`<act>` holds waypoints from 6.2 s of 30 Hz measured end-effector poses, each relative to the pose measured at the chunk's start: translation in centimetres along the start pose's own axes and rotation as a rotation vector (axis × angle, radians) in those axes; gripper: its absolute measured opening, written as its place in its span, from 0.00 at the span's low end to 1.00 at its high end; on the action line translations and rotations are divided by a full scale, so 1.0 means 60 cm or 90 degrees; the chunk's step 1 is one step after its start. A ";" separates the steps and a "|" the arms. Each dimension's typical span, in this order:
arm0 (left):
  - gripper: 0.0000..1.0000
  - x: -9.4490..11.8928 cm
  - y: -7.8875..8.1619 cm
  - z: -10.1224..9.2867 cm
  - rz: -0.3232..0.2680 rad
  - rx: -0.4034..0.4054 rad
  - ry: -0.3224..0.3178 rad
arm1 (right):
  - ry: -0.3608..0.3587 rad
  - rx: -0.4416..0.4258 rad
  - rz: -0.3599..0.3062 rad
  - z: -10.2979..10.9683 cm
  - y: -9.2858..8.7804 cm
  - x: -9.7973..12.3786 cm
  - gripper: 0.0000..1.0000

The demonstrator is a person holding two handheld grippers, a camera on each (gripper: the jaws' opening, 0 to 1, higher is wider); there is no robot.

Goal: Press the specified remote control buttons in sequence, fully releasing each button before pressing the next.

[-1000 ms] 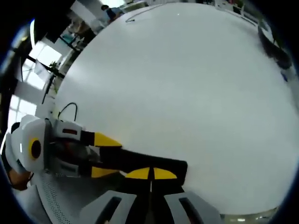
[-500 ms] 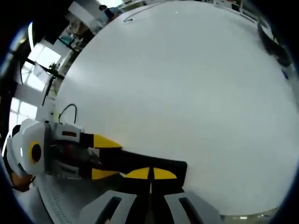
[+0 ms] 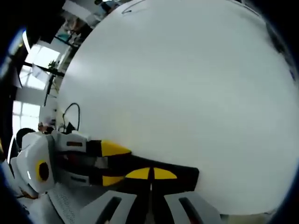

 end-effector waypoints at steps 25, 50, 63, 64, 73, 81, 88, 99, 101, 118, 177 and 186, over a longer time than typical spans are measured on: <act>0.23 0.000 0.000 0.000 0.001 -0.002 0.001 | 0.002 -0.020 0.029 0.001 0.005 -0.008 0.00; 0.24 0.000 0.000 0.000 -0.006 -0.004 0.001 | 0.006 -0.042 0.007 0.002 -0.020 -0.001 0.00; 0.24 0.000 -0.001 0.000 -0.007 -0.006 -0.001 | -0.005 -0.025 0.012 0.005 -0.019 -0.001 0.00; 0.24 -0.001 -0.001 0.000 -0.007 -0.006 -0.001 | -0.010 -0.018 0.014 0.005 -0.019 -0.001 0.00; 0.24 -0.001 0.000 0.000 -0.008 -0.006 -0.002 | -0.026 -0.005 0.013 0.005 -0.019 -0.002 0.00; 0.24 -0.002 0.001 0.000 -0.009 -0.008 -0.003 | -0.045 0.026 0.019 0.005 -0.020 -0.001 0.00; 0.24 -0.001 0.000 0.000 -0.008 -0.007 -0.001 | -0.037 0.015 0.020 0.003 -0.021 0.003 0.00; 0.24 -0.001 0.000 0.000 -0.009 -0.007 -0.002 | -0.033 0.012 0.050 0.008 -0.034 0.000 0.00; 0.24 -0.001 -0.001 0.000 -0.009 -0.007 -0.002 | -0.038 0.015 0.057 0.004 -0.038 -0.002 0.00; 0.25 -0.001 0.001 -0.001 -0.010 -0.010 -0.004 | -0.041 0.036 0.053 0.007 -0.045 -0.005 0.00; 0.24 -0.001 0.001 0.003 -0.008 -0.004 -0.001 | 0.021 0.006 -0.030 0.018 -0.015 -0.006 0.00; 0.24 -0.001 0.000 0.003 -0.008 -0.004 0.000 | 0.041 0.035 -0.045 0.033 -0.010 -0.007 0.00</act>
Point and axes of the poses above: the point that each gripper's makers call its tool centre point, and the gripper's own axes: x roughly backward along the fingers, z roughly to its left, y roughly out of its top, the point moved 3 cm from there along x, roughly backward along the fingers, and after that the axes turned 4 degrees about -z, right-handed, at the moved point
